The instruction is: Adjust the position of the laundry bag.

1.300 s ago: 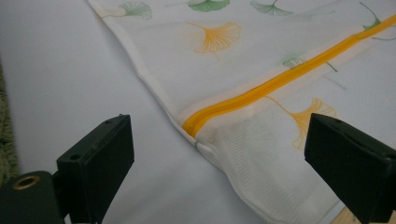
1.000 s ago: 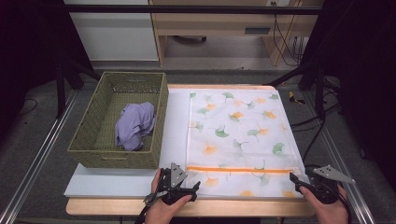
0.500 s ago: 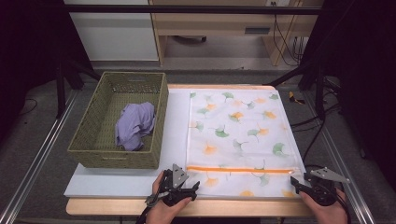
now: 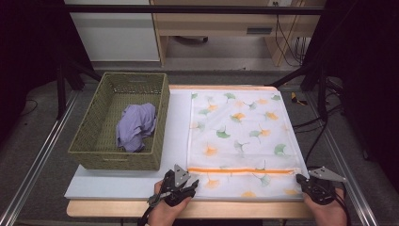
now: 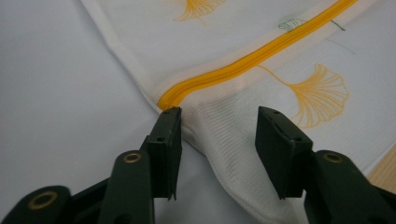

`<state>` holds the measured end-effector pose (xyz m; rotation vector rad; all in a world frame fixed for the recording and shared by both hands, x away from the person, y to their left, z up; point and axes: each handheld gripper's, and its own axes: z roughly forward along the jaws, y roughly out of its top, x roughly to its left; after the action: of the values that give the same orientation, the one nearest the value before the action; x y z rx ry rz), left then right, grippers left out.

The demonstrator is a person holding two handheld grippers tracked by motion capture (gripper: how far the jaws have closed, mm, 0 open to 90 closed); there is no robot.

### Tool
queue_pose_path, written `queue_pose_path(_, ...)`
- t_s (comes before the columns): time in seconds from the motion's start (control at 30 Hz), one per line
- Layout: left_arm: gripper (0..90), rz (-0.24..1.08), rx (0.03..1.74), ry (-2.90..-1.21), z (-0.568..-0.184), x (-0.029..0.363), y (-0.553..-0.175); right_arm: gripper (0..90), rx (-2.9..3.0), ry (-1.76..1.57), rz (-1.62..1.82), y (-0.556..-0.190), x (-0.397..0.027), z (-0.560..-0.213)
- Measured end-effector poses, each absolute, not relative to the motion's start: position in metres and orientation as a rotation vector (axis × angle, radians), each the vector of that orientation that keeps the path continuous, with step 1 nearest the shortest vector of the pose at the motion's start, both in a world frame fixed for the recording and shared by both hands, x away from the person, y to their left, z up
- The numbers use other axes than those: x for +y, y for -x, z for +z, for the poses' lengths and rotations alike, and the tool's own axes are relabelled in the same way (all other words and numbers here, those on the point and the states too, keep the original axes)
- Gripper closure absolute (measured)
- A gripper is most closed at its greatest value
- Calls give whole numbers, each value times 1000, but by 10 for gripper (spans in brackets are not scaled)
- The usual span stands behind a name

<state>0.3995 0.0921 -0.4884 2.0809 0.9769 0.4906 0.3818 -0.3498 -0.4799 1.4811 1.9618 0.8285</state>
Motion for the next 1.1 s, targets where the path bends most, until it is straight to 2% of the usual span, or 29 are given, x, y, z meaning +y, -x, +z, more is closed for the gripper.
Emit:
queue_pose_path(0.1,785,494,959,-2080,-488,93,-404,897,1960,-1473,838,-384,-349,-479)
queue_pose_path(0.2,888,469,953,-2066,-487,95,-408,898,1961,-1479,848,-385,-348,-478)
queue_pose_path(0.43,900,501,975,-2051,-481,105,-403,899,1978,-1485,896,-387,-344,-478)
queue_pose_path(0.77,900,591,1038,-1986,-469,137,-392,899,2051,-1359,929,-396,-307,-469)
queue_pose_path(1.1,900,614,1046,-2003,-469,141,-389,899,2069,-1347,963,-398,-301,-469)
